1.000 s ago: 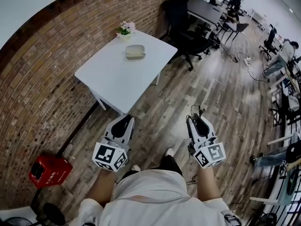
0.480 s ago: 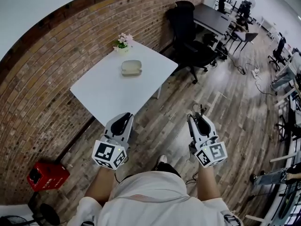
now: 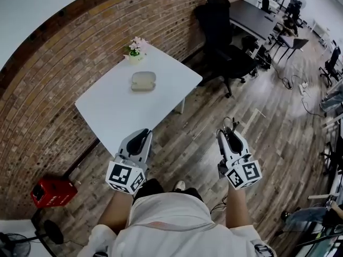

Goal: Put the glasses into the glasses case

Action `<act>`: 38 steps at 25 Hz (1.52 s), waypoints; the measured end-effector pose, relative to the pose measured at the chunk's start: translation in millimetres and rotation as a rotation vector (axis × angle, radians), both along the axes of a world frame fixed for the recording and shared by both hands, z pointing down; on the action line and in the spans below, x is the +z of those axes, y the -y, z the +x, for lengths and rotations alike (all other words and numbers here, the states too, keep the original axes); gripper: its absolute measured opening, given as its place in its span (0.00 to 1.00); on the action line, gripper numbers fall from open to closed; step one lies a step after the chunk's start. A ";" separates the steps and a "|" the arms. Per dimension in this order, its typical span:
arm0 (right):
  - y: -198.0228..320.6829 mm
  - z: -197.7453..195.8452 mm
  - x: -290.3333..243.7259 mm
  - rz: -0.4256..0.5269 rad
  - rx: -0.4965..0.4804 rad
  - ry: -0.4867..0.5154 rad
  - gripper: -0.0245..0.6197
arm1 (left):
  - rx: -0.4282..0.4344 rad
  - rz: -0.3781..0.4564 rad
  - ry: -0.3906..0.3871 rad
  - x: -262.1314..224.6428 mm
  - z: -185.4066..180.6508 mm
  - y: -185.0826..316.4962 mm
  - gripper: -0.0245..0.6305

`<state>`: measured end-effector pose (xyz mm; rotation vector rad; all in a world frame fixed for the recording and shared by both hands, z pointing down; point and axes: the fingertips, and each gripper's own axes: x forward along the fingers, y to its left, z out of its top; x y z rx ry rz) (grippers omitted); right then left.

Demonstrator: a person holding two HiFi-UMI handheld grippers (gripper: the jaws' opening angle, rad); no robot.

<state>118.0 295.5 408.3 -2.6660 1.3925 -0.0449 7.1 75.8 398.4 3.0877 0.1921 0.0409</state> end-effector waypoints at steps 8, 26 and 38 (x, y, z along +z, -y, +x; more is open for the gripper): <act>61.4 56.3 10.7 -0.031 -0.113 0.018 0.27 | -0.120 -0.019 0.017 10.1 39.0 52.2 0.10; 306.3 173.6 -20.2 -0.138 -0.388 -0.070 0.28 | -0.297 -0.079 0.001 7.6 146.5 253.2 0.10; 436.7 214.4 24.3 -0.273 -0.790 0.001 0.28 | -0.603 -0.123 0.054 23.7 153.9 315.1 0.10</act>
